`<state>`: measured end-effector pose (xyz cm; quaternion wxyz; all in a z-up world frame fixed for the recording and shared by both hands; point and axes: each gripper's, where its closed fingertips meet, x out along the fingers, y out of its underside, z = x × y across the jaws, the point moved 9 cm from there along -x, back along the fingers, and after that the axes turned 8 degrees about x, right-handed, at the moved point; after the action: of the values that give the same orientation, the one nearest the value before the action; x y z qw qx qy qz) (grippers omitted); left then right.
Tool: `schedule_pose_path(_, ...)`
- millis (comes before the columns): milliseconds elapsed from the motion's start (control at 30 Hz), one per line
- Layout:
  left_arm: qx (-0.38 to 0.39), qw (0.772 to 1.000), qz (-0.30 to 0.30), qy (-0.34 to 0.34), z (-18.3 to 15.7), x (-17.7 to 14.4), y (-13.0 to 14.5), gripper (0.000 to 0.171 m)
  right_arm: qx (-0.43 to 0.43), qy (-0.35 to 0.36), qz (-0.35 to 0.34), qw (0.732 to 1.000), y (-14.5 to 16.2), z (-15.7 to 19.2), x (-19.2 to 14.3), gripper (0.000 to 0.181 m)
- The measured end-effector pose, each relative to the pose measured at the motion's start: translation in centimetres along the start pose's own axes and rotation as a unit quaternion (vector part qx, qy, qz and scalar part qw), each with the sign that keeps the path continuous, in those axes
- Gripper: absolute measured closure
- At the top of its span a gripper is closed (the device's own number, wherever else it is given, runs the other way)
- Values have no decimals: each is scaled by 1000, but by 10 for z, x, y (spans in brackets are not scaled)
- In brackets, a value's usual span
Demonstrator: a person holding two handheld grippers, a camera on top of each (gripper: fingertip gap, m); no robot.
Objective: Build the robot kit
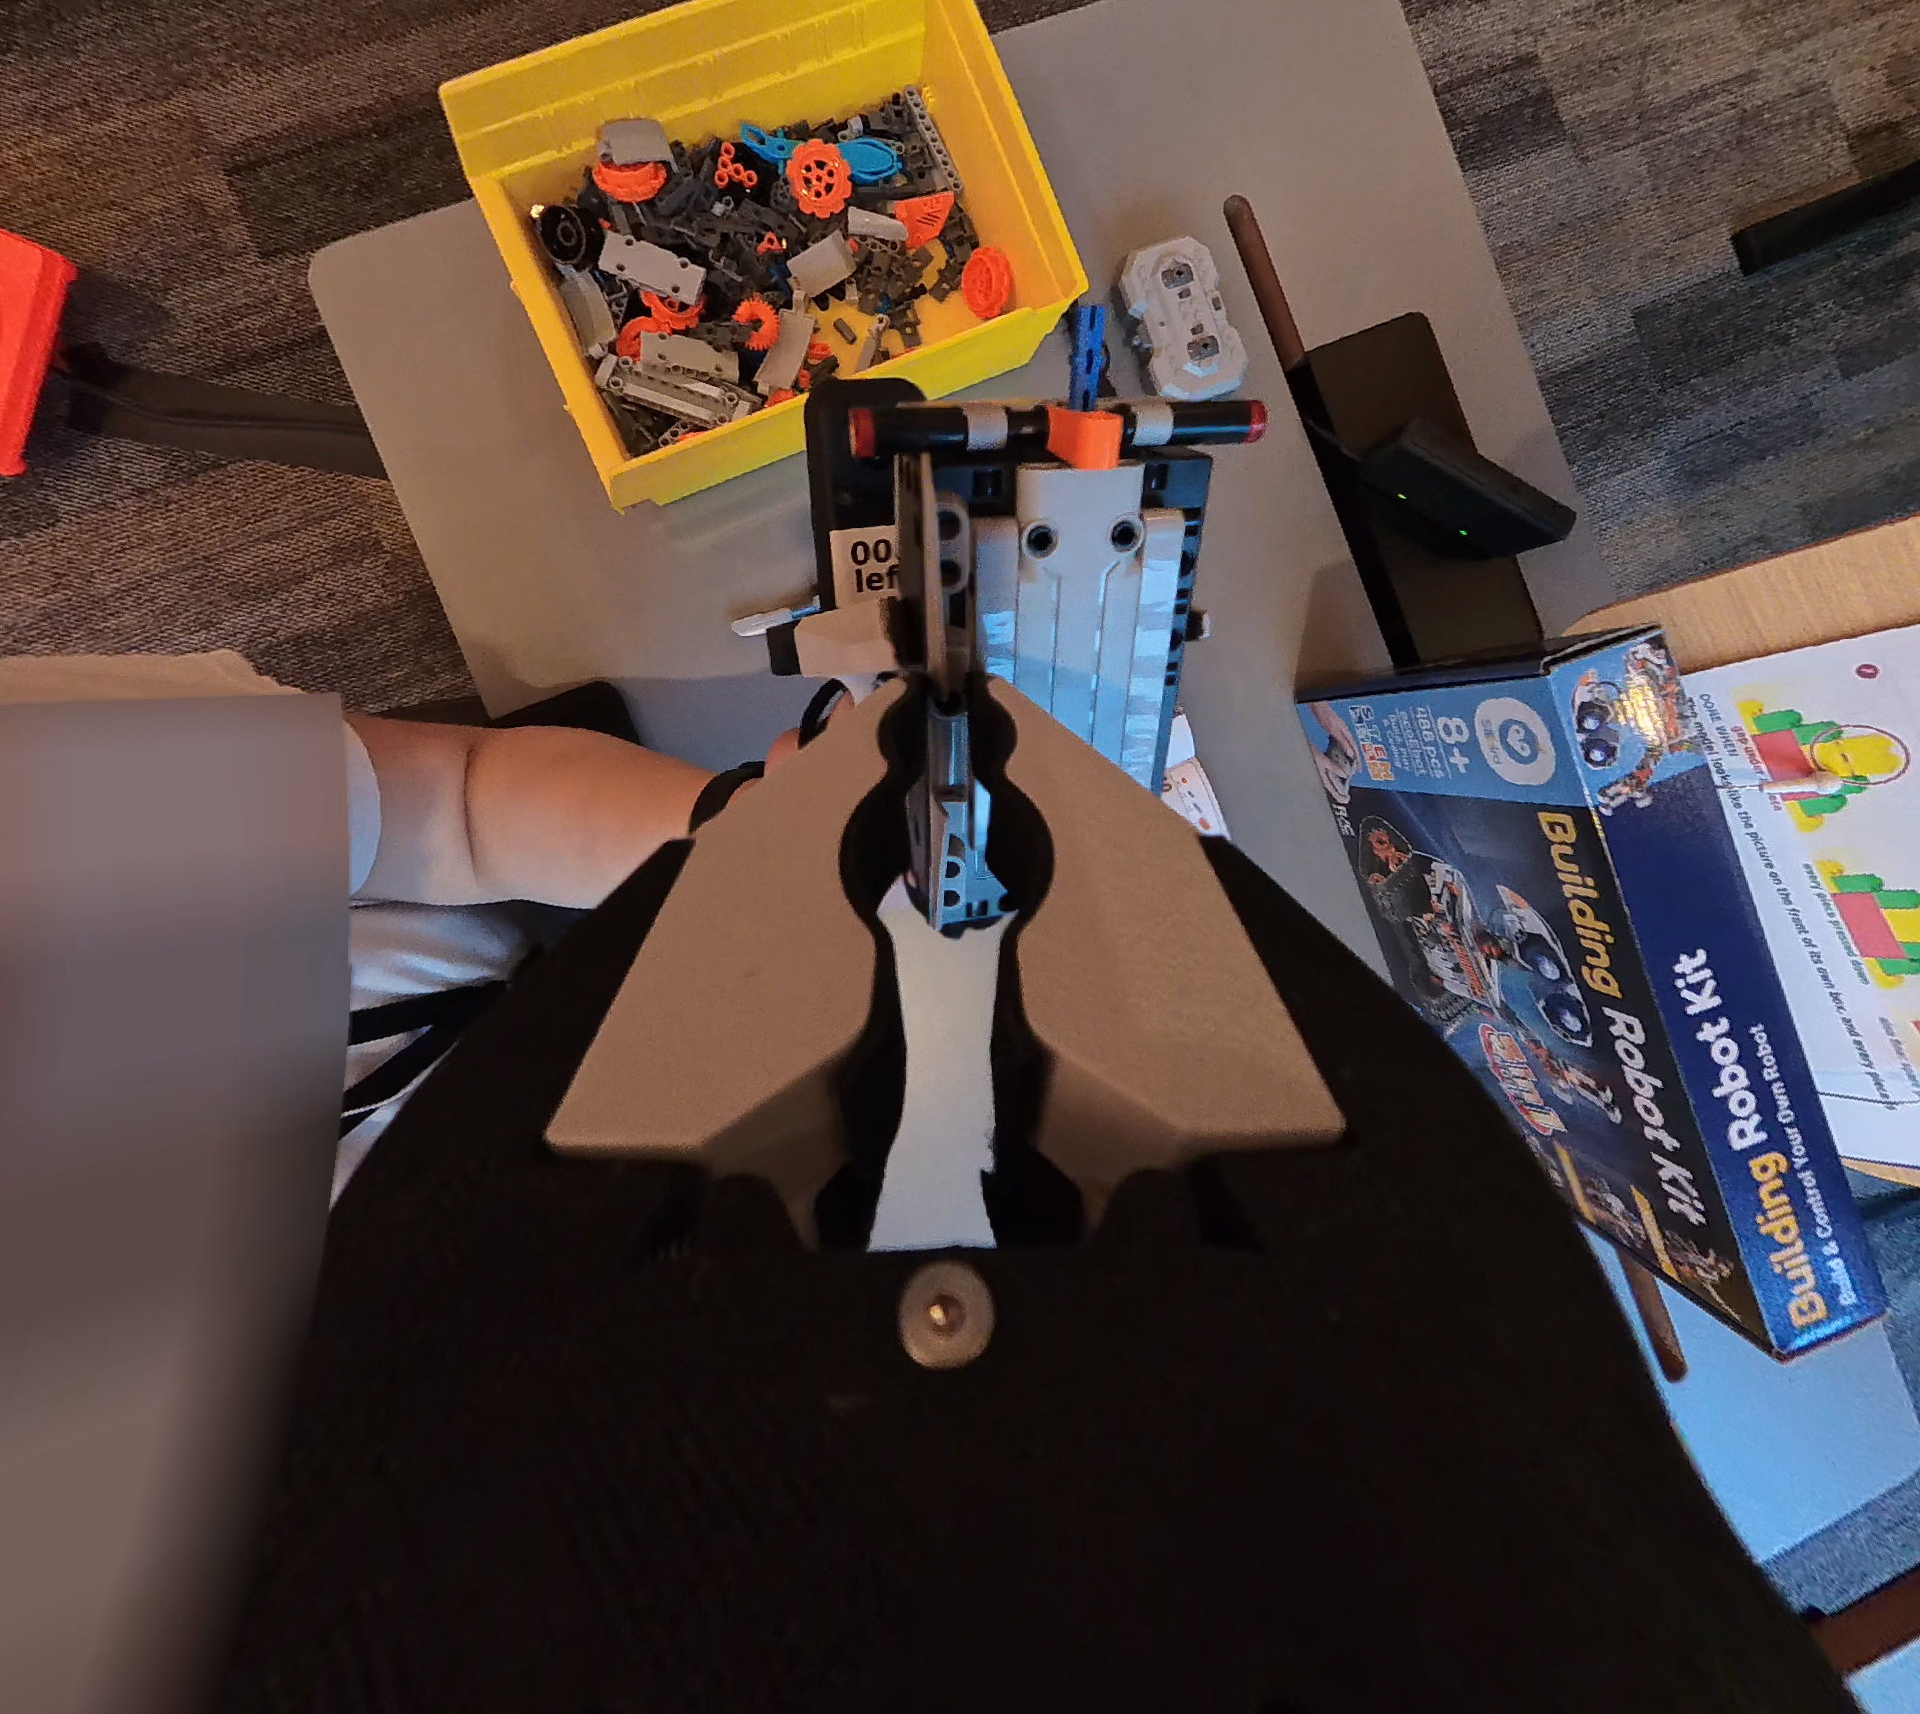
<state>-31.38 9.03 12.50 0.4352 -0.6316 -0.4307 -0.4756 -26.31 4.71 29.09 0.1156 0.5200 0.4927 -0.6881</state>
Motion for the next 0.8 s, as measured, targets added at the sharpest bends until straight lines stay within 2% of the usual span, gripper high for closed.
schedule_pose_path(467,-33,999,-18,-21,10,-5,1,108,-5,18,30,999,-9,-8,11,174)
schedule_pose_path(800,-35,999,-18,-16,8,-3,2,109,-33,17,20,999,-10,-6,10,174)
